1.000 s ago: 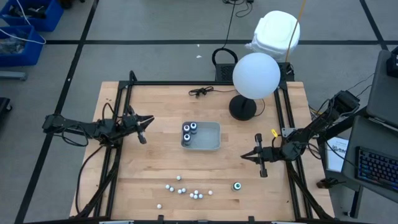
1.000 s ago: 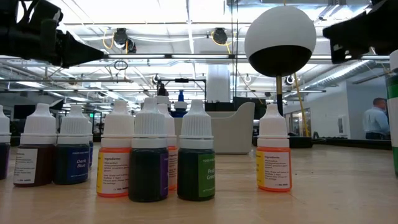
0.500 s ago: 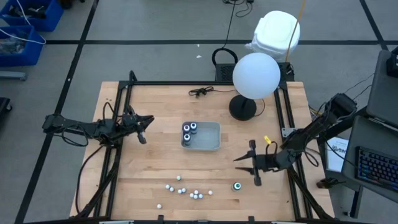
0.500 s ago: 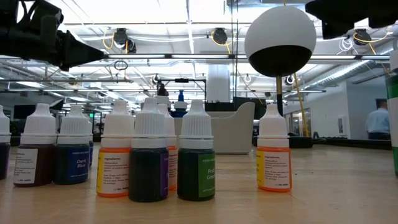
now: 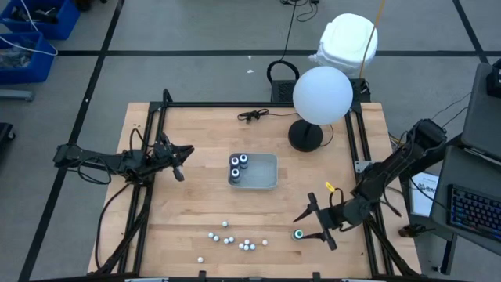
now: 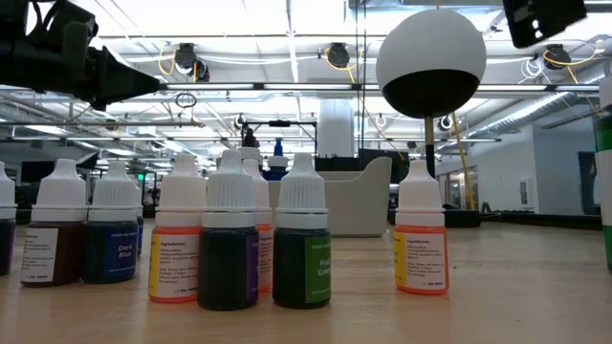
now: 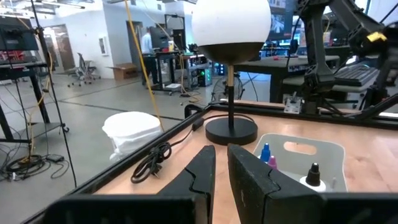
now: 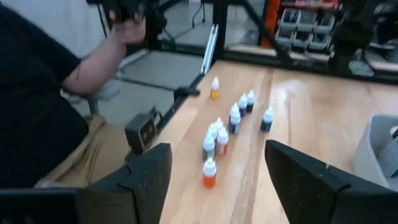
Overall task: Pick & Place food coloring
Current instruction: Put the large green food coloring bottle into the gray bin
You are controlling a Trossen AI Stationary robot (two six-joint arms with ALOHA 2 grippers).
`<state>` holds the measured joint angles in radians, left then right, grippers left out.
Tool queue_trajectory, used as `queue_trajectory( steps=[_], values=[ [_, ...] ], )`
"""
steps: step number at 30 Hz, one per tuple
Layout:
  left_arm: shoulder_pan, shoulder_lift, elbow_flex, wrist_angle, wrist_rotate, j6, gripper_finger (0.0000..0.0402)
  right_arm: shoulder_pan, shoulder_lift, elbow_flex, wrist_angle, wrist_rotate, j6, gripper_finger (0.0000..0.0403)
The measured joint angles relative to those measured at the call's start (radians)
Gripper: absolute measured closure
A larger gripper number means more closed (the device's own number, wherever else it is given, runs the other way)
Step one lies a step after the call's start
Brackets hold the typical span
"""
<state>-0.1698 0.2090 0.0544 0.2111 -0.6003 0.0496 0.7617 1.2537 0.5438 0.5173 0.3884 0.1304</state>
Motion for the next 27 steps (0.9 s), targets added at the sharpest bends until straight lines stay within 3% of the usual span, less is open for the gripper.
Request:
queue_trajectory(
  steps=[27],
  values=[
    [0.000, 0.000, 0.000, -0.001, -0.001, 0.033, 0.0350, 0.019, 0.238, -0.001, 0.009, -0.028, 0.146, 0.0166]
  ],
)
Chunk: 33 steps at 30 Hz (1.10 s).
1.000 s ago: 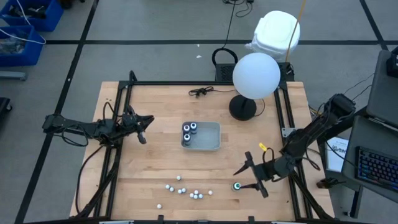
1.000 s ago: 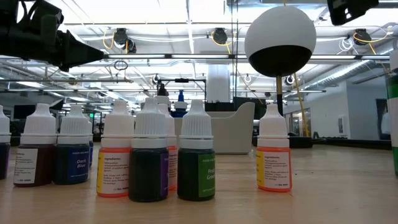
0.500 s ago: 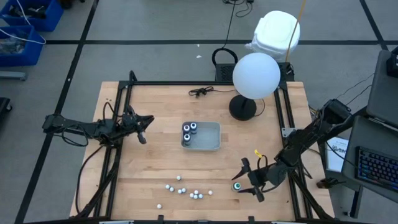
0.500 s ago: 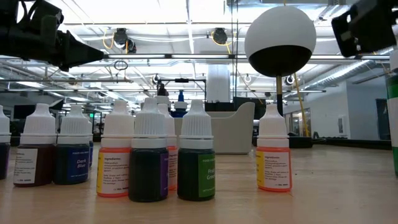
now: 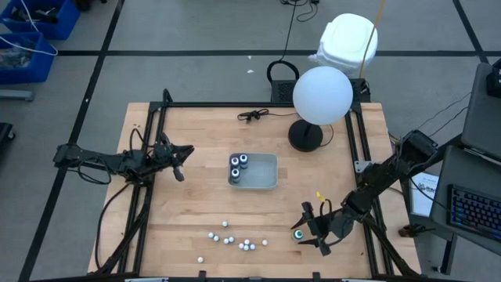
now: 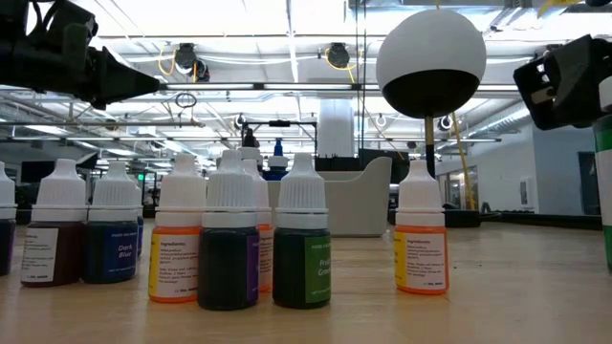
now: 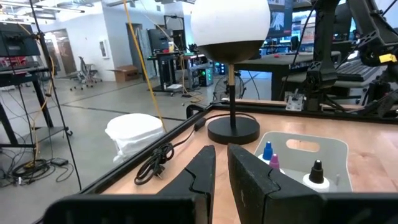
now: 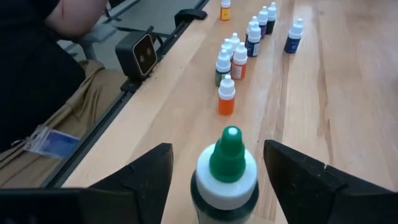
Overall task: Pick & Place food coloring
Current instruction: Put the large green food coloring bottle into the gray bin
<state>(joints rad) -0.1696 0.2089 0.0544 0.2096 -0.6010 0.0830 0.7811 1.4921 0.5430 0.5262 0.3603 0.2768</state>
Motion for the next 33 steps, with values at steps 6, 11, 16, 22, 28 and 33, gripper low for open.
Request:
queue_trajectory(
  steps=[6, 11, 16, 22, 28, 33],
  values=[
    [0.000, 0.000, 0.000, 0.000, 0.000, 0.000, 0.0350, 0.000, 0.000, 0.000, -0.001, -0.009, -0.006, 0.0191],
    [0.000, 0.000, 0.000, 0.000, 0.000, 0.000, 0.0350, 0.000, 0.000, 0.000, -0.008, -0.020, -0.008, 0.0219],
    [0.000, 0.000, 0.000, 0.000, 0.000, 0.000, 0.0350, 0.000, 0.000, 0.000, -0.008, -0.020, -0.010, 0.0260],
    [0.000, 0.000, 0.000, -0.001, 0.000, -0.002, 0.0350, 0.000, 0.000, 0.000, -0.008, -0.021, -0.038, 0.0294],
    [0.000, 0.000, 0.000, -0.005, 0.000, -0.002, 0.0350, 0.000, 0.000, -0.001, -0.001, -0.017, -0.029, 0.0286],
    [0.000, 0.000, 0.000, -0.005, 0.000, -0.002, 0.0350, -0.008, -0.010, -0.002, 0.042, 0.002, -0.047, 0.0290]
  ],
)
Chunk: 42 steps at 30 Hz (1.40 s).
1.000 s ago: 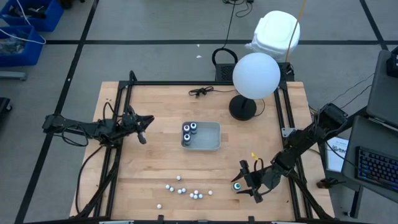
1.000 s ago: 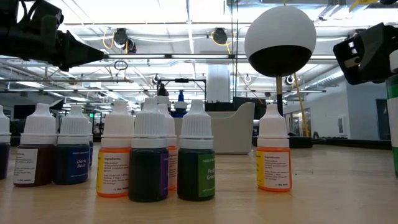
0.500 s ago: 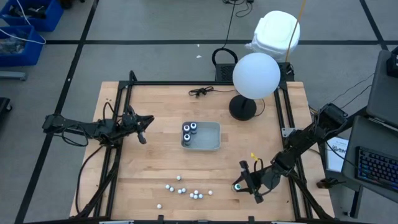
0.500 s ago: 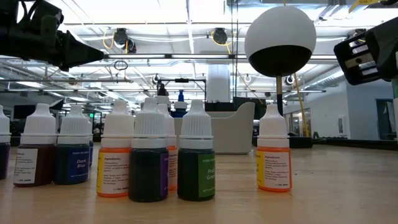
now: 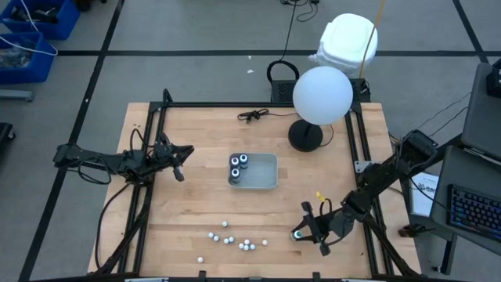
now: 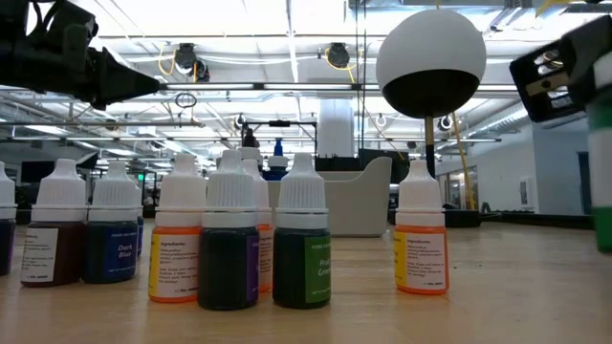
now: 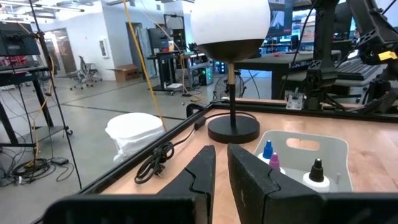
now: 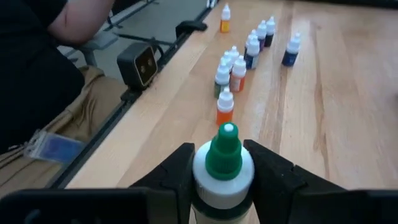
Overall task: Pick & Place food coloring
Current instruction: Put the large green food coloring bottle into the gray bin
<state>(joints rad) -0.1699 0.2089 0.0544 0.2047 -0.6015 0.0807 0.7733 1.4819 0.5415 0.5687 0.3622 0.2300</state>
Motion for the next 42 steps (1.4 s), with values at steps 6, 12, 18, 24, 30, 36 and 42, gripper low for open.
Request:
queue_trajectory(
  steps=[6, 12, 18, 24, 30, 36, 42],
  values=[
    [0.000, 0.000, 0.000, 0.002, -0.002, 0.000, 0.0350, -0.044, -0.075, 0.000, 0.011, -0.001, 0.006, 0.0294],
    [0.000, 0.000, 0.000, 0.002, -0.001, 0.000, 0.0350, -0.109, -0.113, 0.043, -0.032, -0.078, -0.044, 0.0289],
    [0.000, 0.000, 0.000, 0.009, -0.001, 0.001, 0.0350, -0.171, -0.113, 0.159, -0.161, -0.078, -0.107, 0.0292],
    [0.000, 0.000, 0.000, 0.008, -0.002, 0.001, 0.0350, -0.249, -0.113, 0.220, -0.164, -0.079, -0.178, 0.0290],
    [0.000, 0.000, 0.000, 0.008, -0.002, 0.001, 0.0350, -0.333, -0.113, 0.270, -0.163, -0.079, -0.211, 0.0291],
    [0.000, 0.000, 0.000, 0.010, -0.002, 0.025, 0.0350, -0.412, -0.069, 0.323, -0.165, -0.084, -0.233, 0.0291],
    [0.000, 0.000, 0.000, 0.008, -0.002, 0.041, 0.0350, -0.497, 0.043, 0.410, -0.126, -0.105, -0.295, 0.0286]
  ],
)
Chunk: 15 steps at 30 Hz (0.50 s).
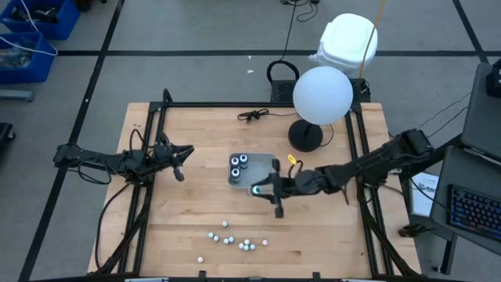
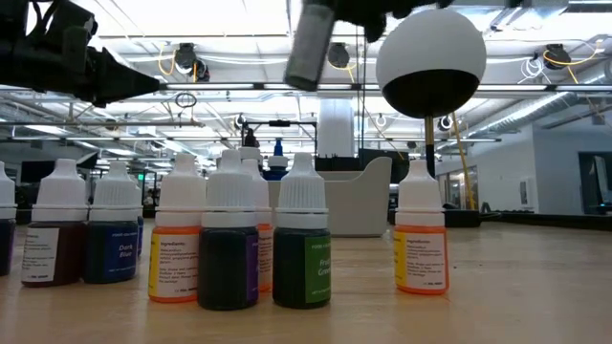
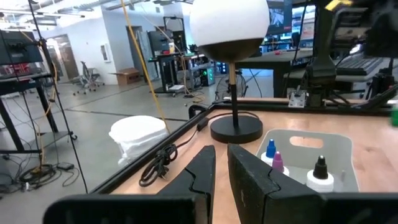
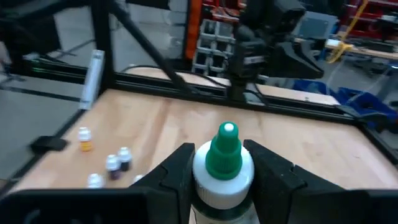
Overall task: Pick & Place food coloring
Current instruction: Put the large green food coloring bottle into the gray bin
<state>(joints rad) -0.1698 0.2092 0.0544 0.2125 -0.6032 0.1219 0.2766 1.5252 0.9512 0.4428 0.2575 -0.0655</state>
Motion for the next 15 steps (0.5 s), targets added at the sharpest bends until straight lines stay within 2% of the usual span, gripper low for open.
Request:
queue_trajectory(
  steps=[5, 10, 15],
  values=[
    [0.000, 0.000, 0.000, 0.001, 0.004, 0.001, 0.0350, -0.086, 0.064, 0.021, -0.011, -0.006, 0.037, 0.0290],
    [0.000, 0.000, 0.000, 0.001, 0.000, 0.022, 0.0350, -0.150, 0.141, 0.021, 0.032, -0.099, 0.088, 0.0289],
    [0.000, 0.000, 0.000, 0.001, 0.000, 0.034, 0.0350, -0.187, 0.200, 0.021, 0.055, -0.102, 0.105, 0.0286]
  ],
)
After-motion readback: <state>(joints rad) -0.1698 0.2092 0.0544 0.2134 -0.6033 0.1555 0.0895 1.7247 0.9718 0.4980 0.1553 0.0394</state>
